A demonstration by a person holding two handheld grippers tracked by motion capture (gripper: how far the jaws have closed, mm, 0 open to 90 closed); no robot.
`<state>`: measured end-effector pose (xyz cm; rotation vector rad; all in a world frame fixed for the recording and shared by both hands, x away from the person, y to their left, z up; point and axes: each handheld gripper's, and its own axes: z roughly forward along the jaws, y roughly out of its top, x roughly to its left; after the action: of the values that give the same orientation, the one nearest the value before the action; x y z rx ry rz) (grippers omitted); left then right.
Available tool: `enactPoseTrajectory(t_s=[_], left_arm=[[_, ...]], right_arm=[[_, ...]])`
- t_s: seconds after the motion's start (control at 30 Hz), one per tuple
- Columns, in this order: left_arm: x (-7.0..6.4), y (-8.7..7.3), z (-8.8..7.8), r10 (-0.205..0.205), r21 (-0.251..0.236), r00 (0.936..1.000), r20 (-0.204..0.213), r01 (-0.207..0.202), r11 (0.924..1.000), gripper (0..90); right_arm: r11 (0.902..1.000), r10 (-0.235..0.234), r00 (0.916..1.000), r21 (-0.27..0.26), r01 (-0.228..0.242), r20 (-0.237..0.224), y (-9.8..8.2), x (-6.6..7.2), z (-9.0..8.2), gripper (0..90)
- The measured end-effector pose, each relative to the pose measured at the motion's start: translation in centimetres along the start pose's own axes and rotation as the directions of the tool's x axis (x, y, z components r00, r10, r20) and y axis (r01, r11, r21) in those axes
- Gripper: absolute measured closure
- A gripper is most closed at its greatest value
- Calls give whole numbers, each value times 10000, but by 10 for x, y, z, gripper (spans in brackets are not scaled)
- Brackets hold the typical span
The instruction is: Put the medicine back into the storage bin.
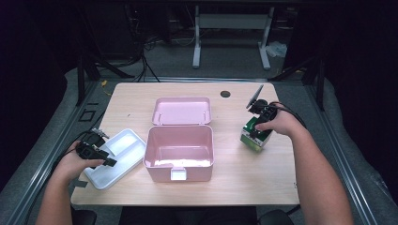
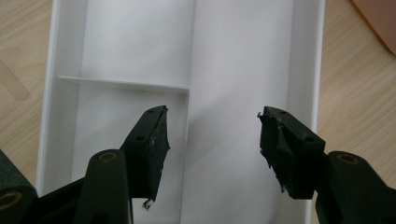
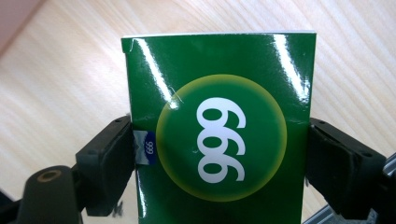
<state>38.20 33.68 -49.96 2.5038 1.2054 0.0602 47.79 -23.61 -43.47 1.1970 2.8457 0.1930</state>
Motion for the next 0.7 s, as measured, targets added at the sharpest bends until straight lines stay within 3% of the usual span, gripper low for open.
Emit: enactPoseTrajectory(t_s=[0.17, 0.2, 0.27, 0.33, 0.37, 0.4, 0.47, 0.5, 0.53, 0.63, 0.7], left_arm=[[0, 0, 0, 10, -10, 10000, 45, -10, 10000, 427], [0, 0, 0, 14, -8, 10000, 42, -14, 10000, 427], [0, 0, 0, 21, -9, 10000, 47, -21, 10000, 427], [0, 0, 0, 12, 2, 10000, 30, -12, 10000, 427], [0, -1, 0, 0, 0, 10000, 28, 0, 10000, 427], [1, -1, 0, -19, -2, 10000, 24, 19, 10000, 427], [1, -1, 0, -29, 7, 10000, 40, 29, 10000, 427], [1, -1, 0, -28, 8, 10000, 36, 28, 10000, 427], [1, -1, 0, -31, 7, 10000, 35, 31, 10000, 427], [1, -1, 1, -6, 21, 10000, 26, 6, 10000, 427], [1, -1, 1, -5, 29, 10000, 38, 5, 10000, 427]], right_arm=[[9992, -377, 9992, -161, 375, -115, 2, 7, -14, 159], [9983, -541, 9985, -213, 539, -66, 2, 9, -16, 159], [9910, -1311, 9914, -253, 1311, 10, 2, 14, -21, 159], [9709, -2352, 9716, -394, 2360, 244, 1, 21, -25, 160], [9523, -2994, 9529, -477, 3016, 479, 1, 26, -28, 160], [9417, -3317, 9423, -438, 3336, 455, 1, 28, -30, 160], [9124, -4020, 9131, -548, 4057, 673, 0, 35, -34, 160], [8998, -4303, 9020, -629, 4317, 351, 1, 38, -36, 160], [8880, -4539, 8896, -570, 4564, 509, 1, 41, -38, 160], [8652, -4970, 8672, -588, 4980, 313, 4, 50, -44, 161], [8615, -5051, 8630, -533, 5049, 107, 6, 56, -48, 161]])
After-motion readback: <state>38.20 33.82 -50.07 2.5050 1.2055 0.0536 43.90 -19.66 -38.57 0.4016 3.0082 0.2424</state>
